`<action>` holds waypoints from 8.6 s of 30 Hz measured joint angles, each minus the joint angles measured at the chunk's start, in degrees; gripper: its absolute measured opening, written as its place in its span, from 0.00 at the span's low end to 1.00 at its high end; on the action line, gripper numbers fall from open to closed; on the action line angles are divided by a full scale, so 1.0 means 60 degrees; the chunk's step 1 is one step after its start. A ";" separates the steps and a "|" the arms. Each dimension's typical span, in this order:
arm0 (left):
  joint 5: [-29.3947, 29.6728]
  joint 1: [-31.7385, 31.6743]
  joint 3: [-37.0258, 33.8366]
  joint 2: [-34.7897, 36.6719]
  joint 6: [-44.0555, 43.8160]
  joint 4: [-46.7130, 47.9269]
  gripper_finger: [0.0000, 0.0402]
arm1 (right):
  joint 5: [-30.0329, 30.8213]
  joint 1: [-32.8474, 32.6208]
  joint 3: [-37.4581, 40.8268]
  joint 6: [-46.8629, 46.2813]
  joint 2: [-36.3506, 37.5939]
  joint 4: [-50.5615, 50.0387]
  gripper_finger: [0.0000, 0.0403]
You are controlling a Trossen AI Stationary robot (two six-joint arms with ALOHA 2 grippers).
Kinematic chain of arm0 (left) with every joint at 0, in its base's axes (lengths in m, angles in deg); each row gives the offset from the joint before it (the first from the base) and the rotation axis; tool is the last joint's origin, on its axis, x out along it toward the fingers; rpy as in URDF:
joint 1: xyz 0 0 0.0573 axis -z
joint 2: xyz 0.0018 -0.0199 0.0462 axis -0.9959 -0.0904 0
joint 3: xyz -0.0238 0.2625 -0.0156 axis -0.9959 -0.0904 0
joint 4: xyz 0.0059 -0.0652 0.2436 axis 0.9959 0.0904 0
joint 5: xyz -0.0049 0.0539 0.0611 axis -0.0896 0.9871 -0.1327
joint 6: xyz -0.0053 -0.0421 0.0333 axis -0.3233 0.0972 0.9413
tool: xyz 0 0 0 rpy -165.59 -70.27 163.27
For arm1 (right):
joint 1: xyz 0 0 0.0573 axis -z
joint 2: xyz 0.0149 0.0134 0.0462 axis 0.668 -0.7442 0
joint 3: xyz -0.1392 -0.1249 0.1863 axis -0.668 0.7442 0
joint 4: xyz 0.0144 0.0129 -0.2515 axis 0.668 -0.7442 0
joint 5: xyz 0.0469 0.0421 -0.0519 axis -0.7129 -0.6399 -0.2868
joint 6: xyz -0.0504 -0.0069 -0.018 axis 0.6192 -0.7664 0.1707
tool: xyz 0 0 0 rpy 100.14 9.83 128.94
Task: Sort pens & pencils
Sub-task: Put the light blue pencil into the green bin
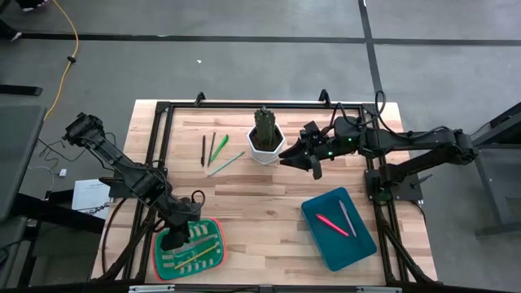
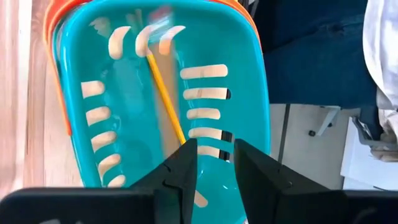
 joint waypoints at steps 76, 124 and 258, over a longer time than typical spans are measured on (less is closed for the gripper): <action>0.2122 -0.9439 0.0000 -0.4197 0.7278 -0.0513 0.23 | 0.0004 0.0010 0.0000 0.0357 -0.0004 -0.0572 0.35; 0.0494 -0.8689 0.0000 -0.4142 0.9046 -0.0385 0.23 | 0.0050 0.0008 0.0000 0.0390 0.0000 -0.0568 0.35; 0.1915 -0.2525 0.1920 0.0232 0.3235 0.3613 0.04 | 0.0288 -0.0001 0.0000 0.0565 -0.0004 -0.0852 0.35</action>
